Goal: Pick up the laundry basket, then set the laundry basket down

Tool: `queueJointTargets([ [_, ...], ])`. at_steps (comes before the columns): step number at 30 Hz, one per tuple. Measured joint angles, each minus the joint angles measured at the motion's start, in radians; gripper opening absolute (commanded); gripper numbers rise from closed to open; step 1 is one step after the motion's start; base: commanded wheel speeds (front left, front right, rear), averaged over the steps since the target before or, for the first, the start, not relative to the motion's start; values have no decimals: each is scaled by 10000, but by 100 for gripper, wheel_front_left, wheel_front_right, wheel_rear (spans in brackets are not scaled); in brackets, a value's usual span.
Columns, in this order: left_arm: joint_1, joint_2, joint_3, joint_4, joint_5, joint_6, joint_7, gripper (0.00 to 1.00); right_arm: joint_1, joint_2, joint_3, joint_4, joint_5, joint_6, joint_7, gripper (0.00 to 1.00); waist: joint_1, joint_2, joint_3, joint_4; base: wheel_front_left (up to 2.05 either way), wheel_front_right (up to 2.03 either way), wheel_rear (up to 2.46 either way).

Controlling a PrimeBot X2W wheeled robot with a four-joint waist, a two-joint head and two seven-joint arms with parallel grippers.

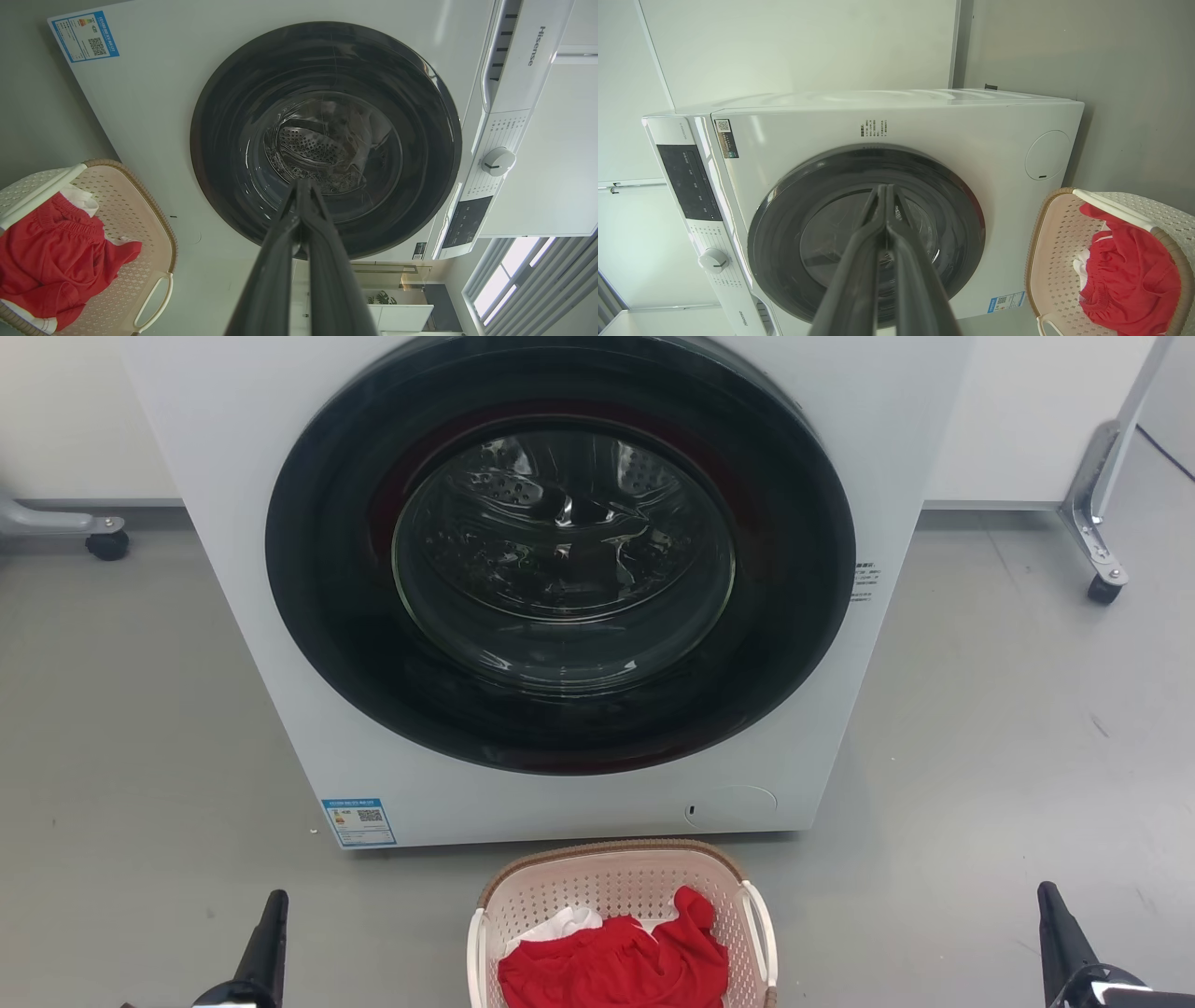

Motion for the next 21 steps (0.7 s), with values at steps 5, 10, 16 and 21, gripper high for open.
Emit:
queueJointTargets([
  [5, 0, 0, 0, 0, 0, 0, 0, 0, 0, 0, 0, 0, 0, 0, 0, 0, 0, 0, 0, 0, 0, 0, 0],
  [10, 0, 0, 0, -2, 0, 0, 0, 0, 0, 0, 0, 0, 0, 0, 0, 0, 0, 0, 0, 0, 0, 0, 0],
  [16, 0, -2, 0, -2, 0, 0, 0, 0, 0, 0, 0, -2, 0, 0, 0, 0, 0, 0, 1, 0, 0, 0, 0],
  [21, 0, -2, 0, -2, 0, 0, 0, 0, 0, 0, 0, -2, 0, 0, 0, 0, 0, 0, 1, 0, 0, 0, 0],
])
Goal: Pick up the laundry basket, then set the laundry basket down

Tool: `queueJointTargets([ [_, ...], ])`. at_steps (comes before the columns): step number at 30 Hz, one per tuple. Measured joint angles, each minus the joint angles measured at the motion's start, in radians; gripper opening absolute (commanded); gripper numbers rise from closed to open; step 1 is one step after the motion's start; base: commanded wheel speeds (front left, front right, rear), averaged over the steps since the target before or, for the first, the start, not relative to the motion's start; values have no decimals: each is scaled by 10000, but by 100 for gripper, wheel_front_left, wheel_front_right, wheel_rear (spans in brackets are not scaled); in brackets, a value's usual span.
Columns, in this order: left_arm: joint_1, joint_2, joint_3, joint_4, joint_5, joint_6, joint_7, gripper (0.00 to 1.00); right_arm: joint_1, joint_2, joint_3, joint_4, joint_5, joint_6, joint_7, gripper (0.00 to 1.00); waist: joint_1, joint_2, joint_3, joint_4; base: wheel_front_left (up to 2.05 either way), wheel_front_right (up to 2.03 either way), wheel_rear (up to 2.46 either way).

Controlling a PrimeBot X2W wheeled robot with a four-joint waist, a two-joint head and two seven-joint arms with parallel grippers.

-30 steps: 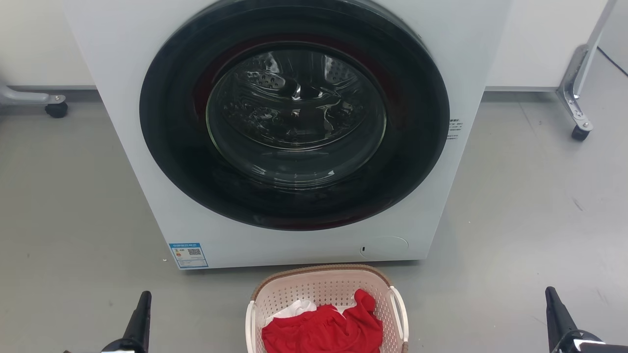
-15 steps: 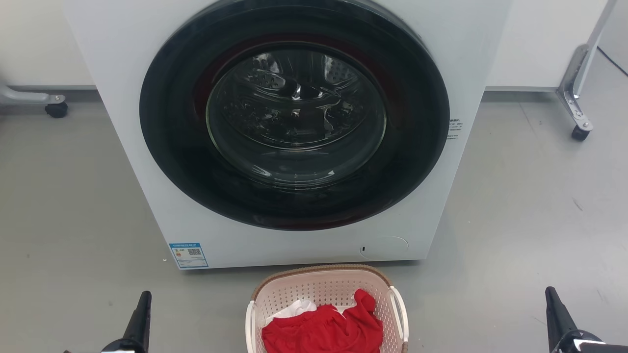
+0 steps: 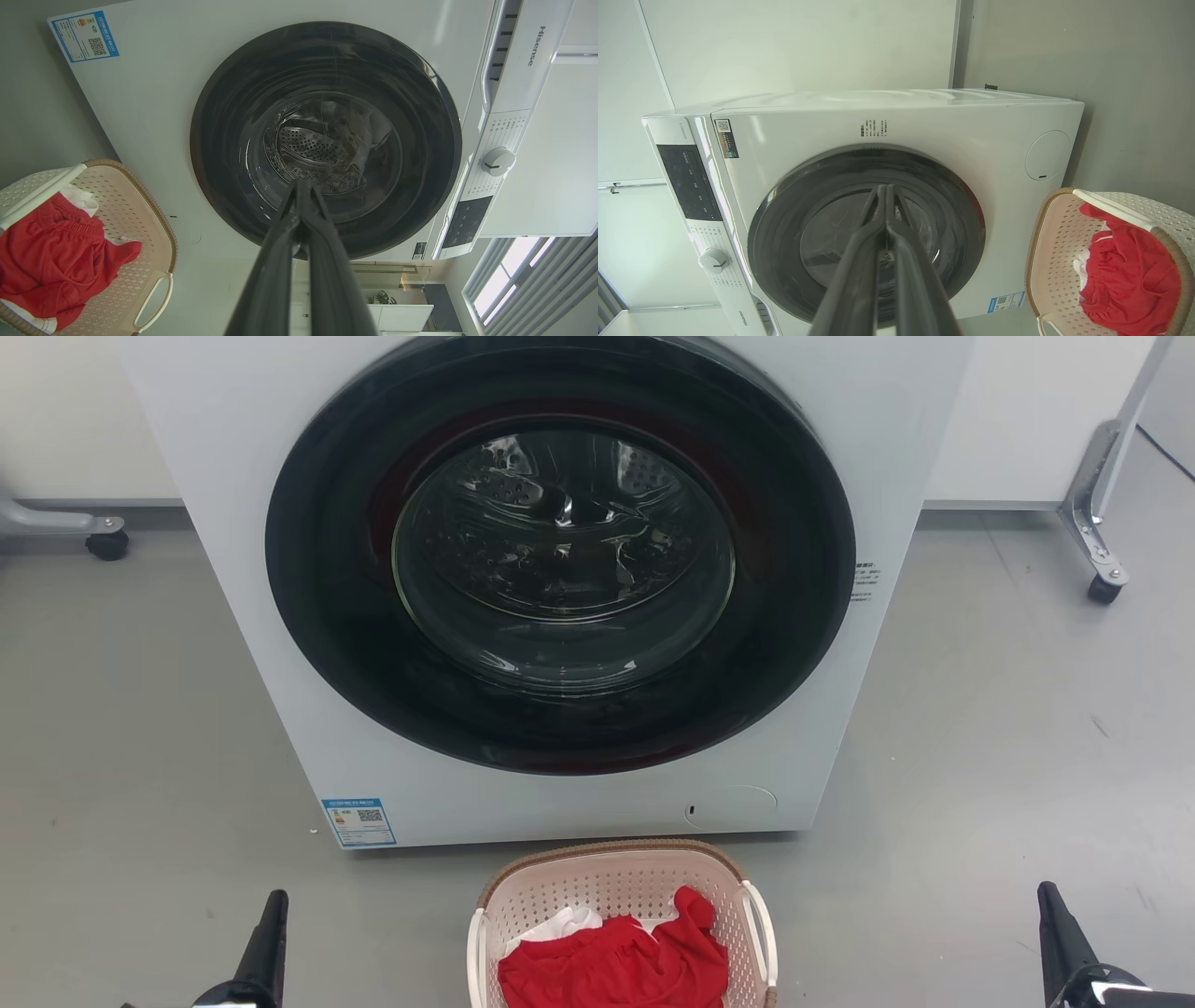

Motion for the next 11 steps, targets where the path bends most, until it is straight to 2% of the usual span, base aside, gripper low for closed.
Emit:
queueJointTargets([
  [11, 0, 0, 0, 0, 0, 0, 0, 0, 0, 2, 0, -2, 2, 0, 0, 0, 0, 0, 0, 0, 0, 0, 0],
])
